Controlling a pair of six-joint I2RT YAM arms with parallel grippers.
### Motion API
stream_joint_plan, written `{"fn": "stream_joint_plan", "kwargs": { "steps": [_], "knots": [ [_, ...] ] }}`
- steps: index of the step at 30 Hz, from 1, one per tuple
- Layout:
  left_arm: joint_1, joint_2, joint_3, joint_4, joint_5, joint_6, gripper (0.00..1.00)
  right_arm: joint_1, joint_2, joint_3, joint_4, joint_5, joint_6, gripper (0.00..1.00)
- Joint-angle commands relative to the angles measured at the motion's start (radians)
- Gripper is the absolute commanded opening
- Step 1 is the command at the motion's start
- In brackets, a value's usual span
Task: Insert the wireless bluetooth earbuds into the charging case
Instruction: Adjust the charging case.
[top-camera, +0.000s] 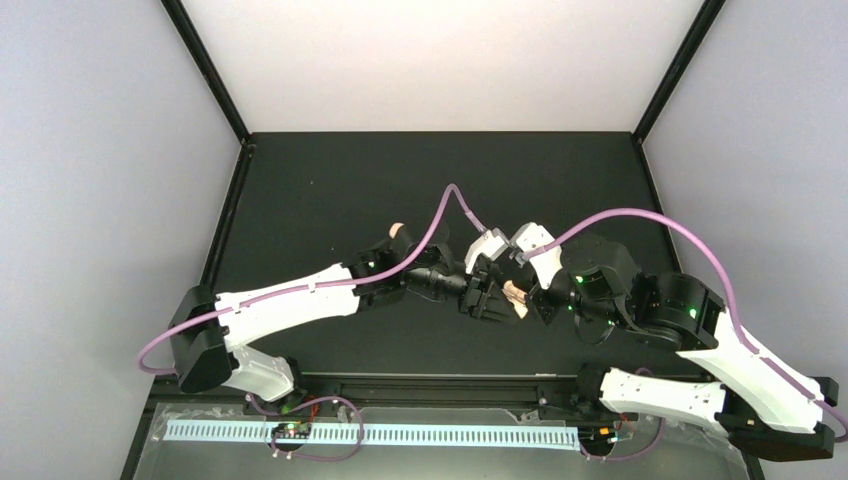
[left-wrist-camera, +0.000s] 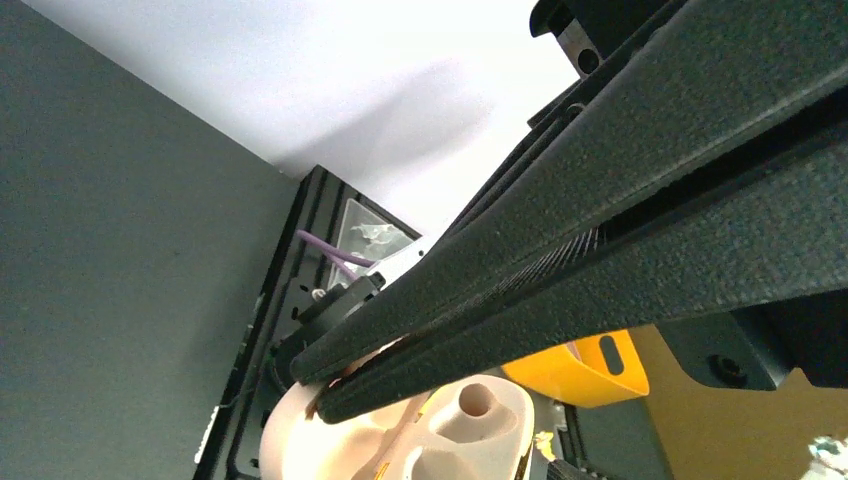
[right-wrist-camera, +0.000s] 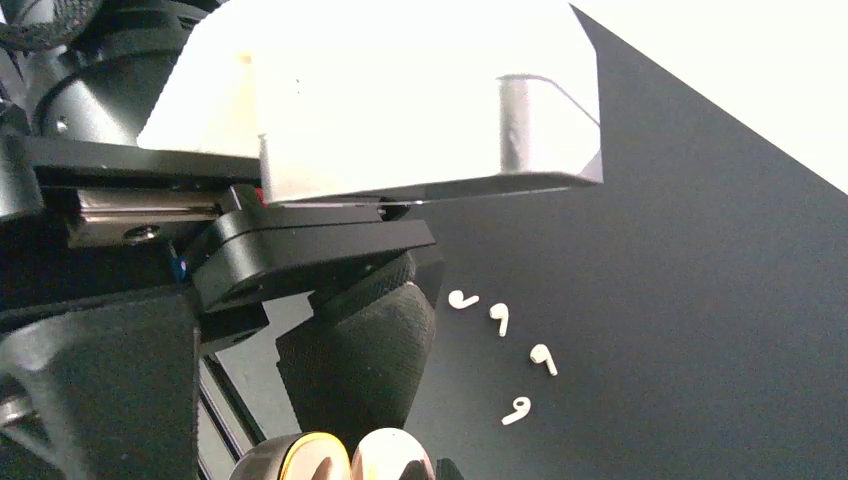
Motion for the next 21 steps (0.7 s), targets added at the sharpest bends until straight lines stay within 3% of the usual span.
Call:
{"fn": "stream_joint_plan", "kwargs": {
  "steps": [1, 8, 21],
  "knots": [
    [-0.004, 0.018, 0.027, 0.086, 0.072, -0.086, 0.6, 0.008, -0.015, 0.013, 0.027, -0.002, 0.013, 0.01],
    [-0.004, 0.017, -0.014, 0.194, 0.081, -0.162, 0.57, 0.007, -0.024, 0.011, 0.026, -0.006, 0.016, 0.01],
    [-0.004, 0.014, -0.041, 0.237, 0.061, -0.198, 0.36, 0.008, -0.039, 0.011, 0.024, -0.01, 0.024, 0.01]
  ]
}}
